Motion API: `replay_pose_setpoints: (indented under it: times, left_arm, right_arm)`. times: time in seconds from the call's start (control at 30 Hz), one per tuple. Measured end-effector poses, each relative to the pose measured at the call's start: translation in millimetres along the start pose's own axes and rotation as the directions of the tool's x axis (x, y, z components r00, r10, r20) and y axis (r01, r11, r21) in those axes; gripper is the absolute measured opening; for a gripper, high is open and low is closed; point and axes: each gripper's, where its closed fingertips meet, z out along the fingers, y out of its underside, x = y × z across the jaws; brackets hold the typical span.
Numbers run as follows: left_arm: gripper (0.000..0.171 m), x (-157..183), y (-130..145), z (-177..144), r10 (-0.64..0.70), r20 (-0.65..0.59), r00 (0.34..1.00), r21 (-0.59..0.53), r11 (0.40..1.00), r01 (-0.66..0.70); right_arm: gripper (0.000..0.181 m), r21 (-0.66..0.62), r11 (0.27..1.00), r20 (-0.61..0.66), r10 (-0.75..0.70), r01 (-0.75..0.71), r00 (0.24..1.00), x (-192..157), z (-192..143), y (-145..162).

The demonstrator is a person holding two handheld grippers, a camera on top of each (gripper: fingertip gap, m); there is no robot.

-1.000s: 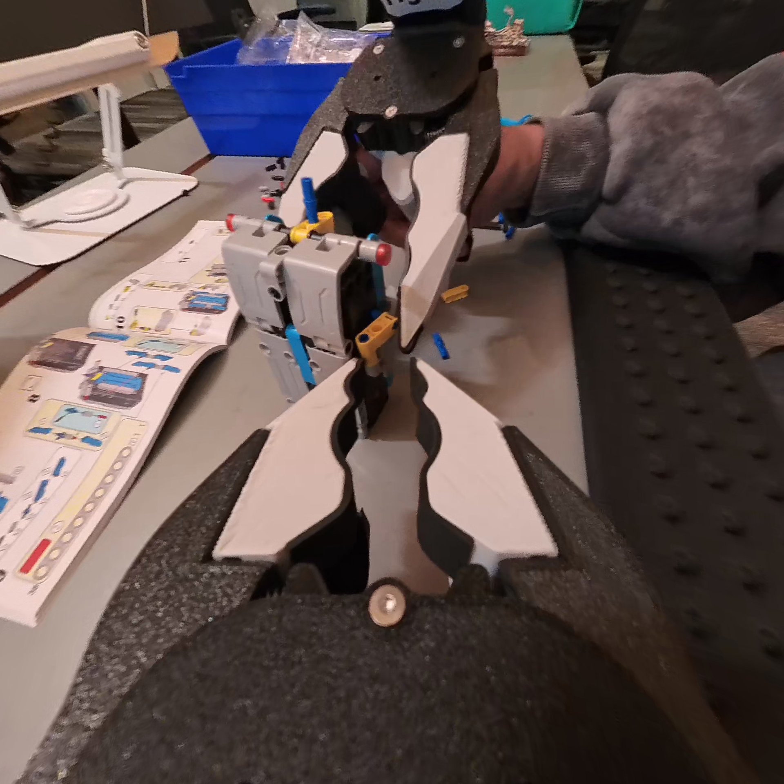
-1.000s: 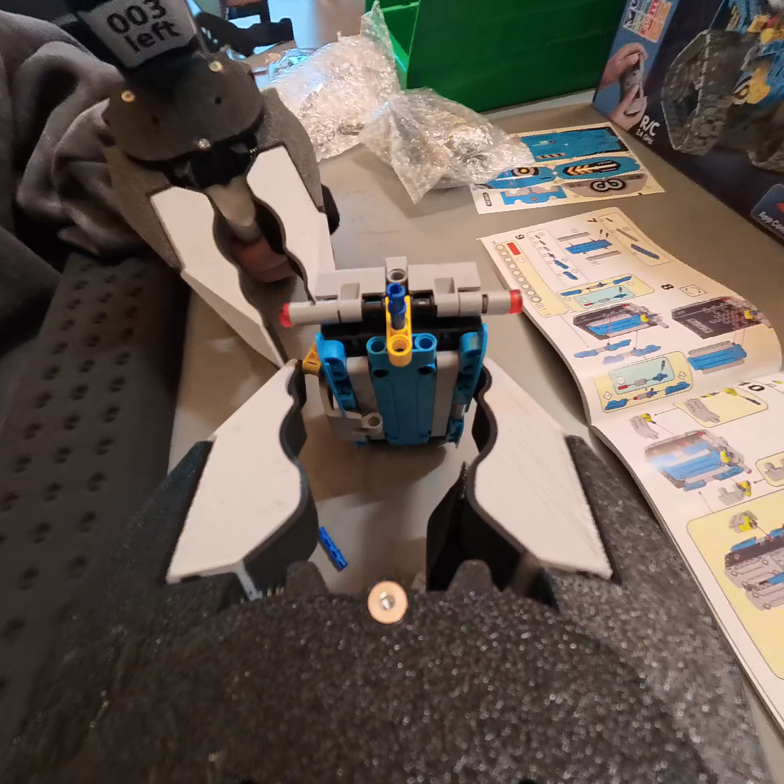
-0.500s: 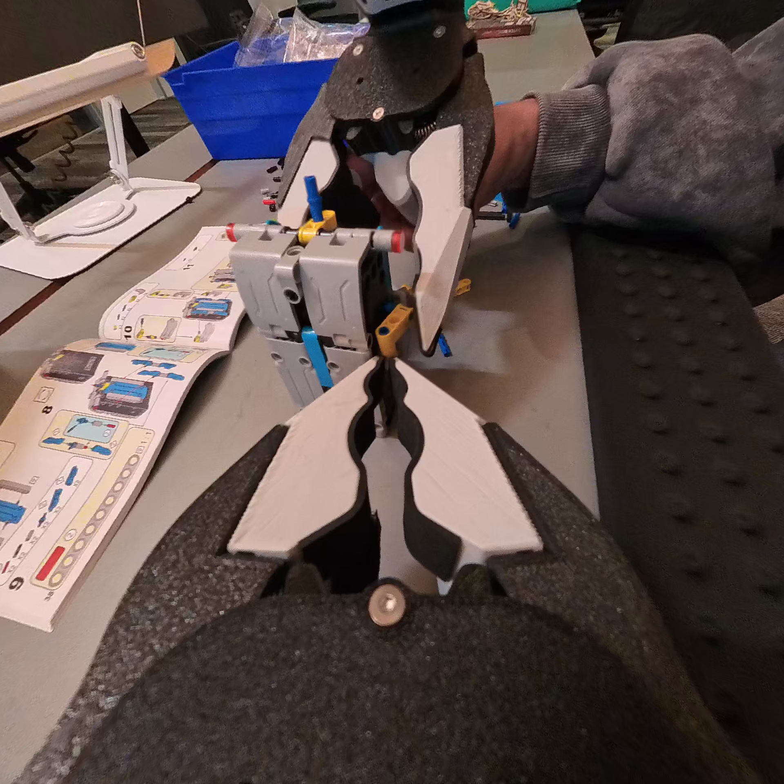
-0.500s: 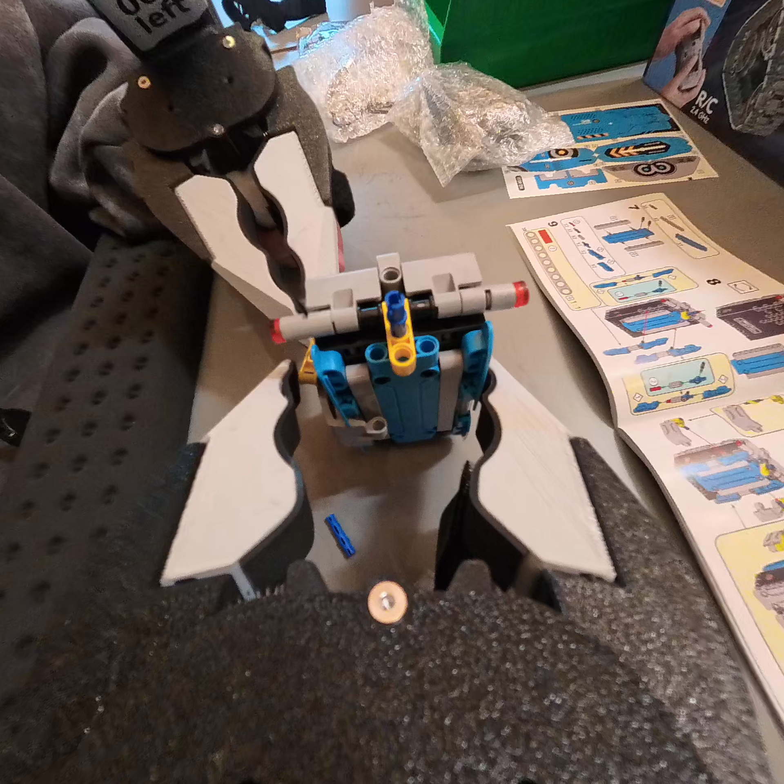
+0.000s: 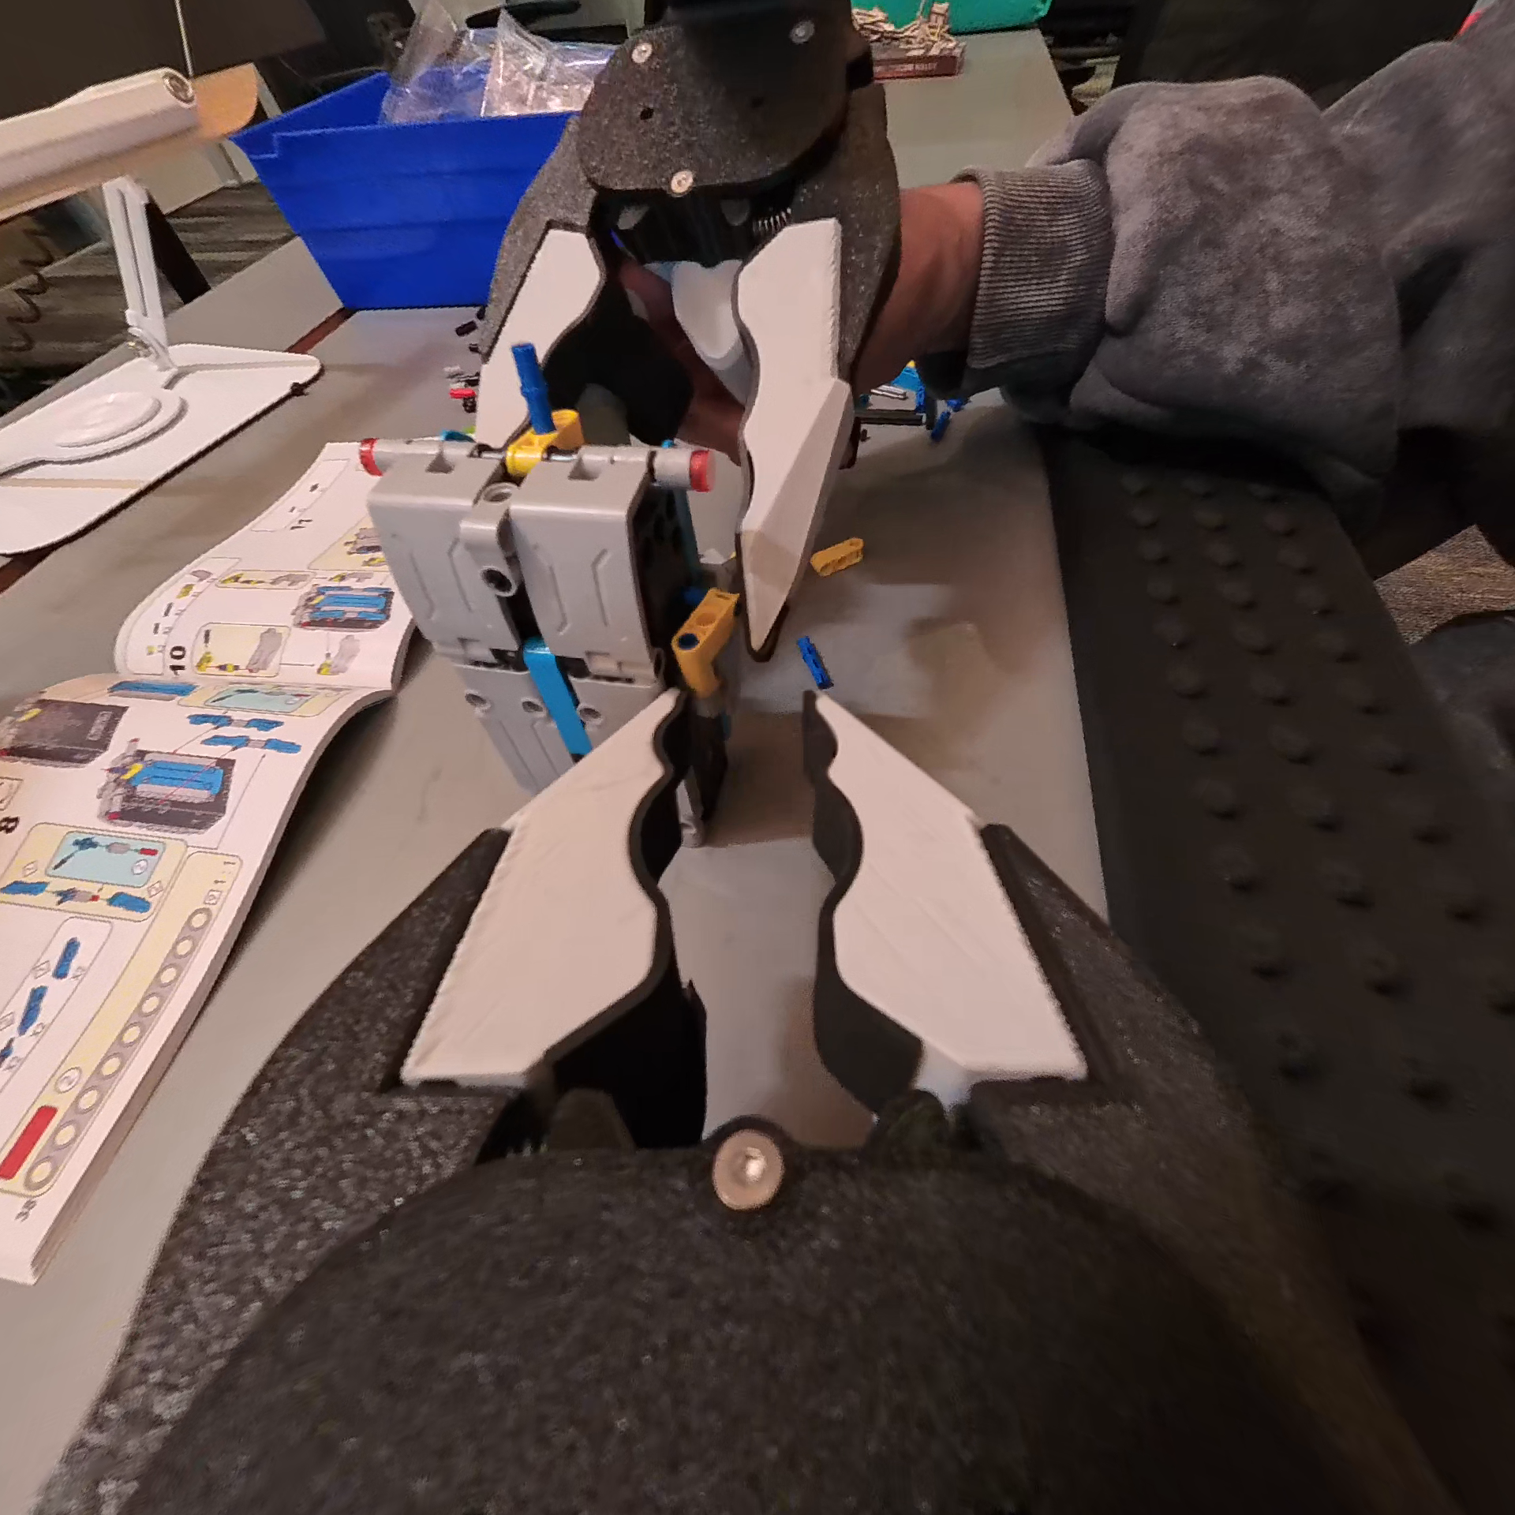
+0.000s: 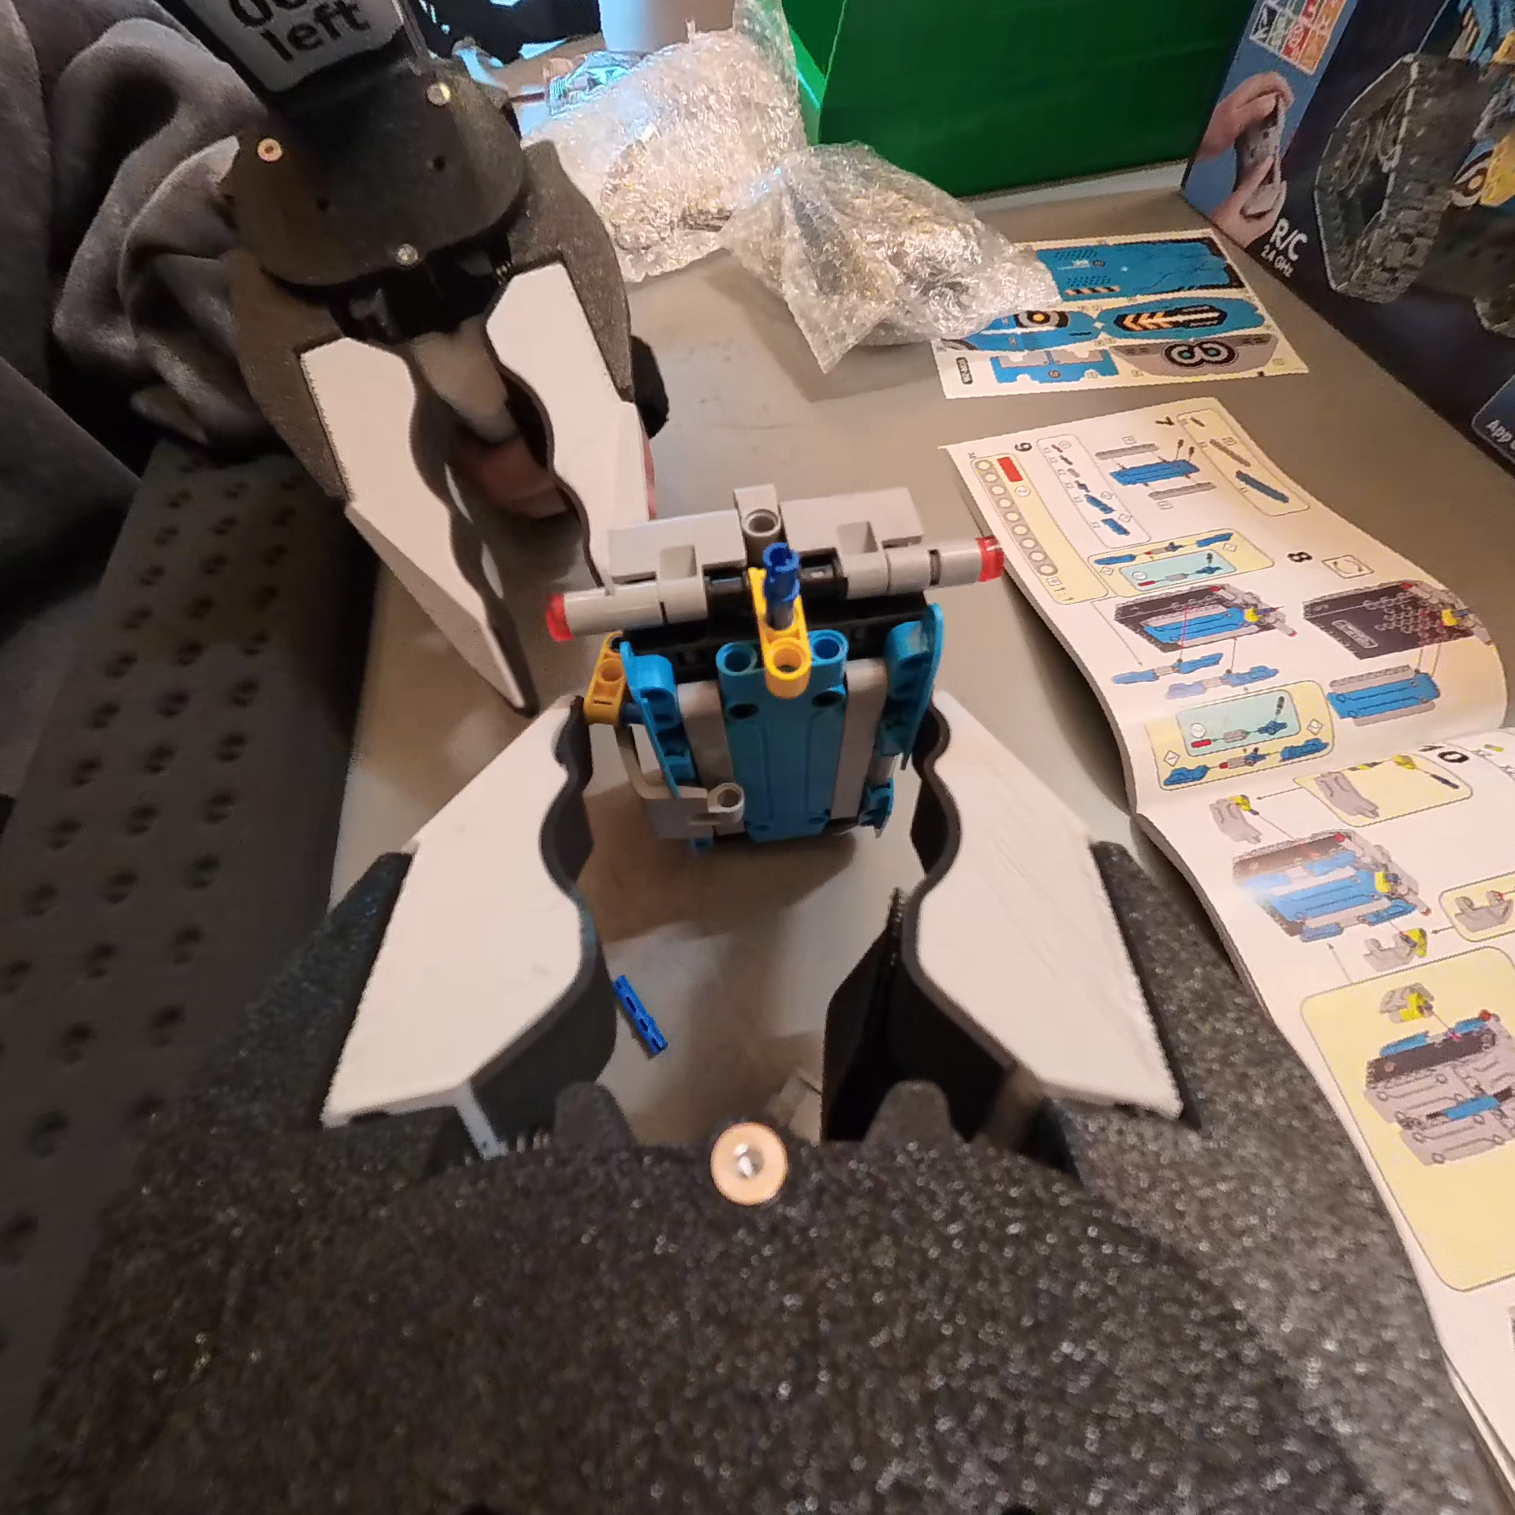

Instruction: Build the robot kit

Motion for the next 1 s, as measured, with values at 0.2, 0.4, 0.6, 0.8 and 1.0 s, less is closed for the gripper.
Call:
replay_pose_setpoints:
  times: [0.2, 0.4, 0.6, 0.8, 1.0]
  left_arm:
    - [0.017, 4.7, -0.6, -0.2, -0.012, -0.050, 0.999, 0.008, 1.000, 0.012]
    - [0.001, -4.0, 0.2, -0.1, 0.016, 0.011, 1.000, 0.000, 1.000, -0.016]
    - [0.000, -24.2, 4.4, -3.9, 0.034, 0.124, 0.992, -0.022, 0.999, -0.031]
    - [0.006, -24.9, 5.2, -6.0, 0.016, 0.088, 0.996, -0.013, 1.000, -0.015]
    - [0.032, -14.8, 2.6, -2.9, -0.005, 0.041, 0.999, -0.006, 1.000, 0.005]
  right_arm:
    - [0.081, -0.010, 1.000, 0.050, -0.011, 0.012, 0.999, -8.2, -2.0, 2.3]
    - [0.080, -0.010, 1.000, 0.046, -0.012, 0.013, 0.999, -7.8, -1.2, 1.8]
    - [0.076, 0.016, 0.999, -0.003, 0.032, -0.032, 0.999, 5.1, -0.1, -1.5]
    - [0.075, 0.027, 0.999, -0.026, 0.028, -0.028, 0.999, 8.4, 2.4, -3.9]
    - [0.074, 0.032, 0.998, -0.021, 0.053, -0.053, 0.998, 11.6, 0.7, -2.9]
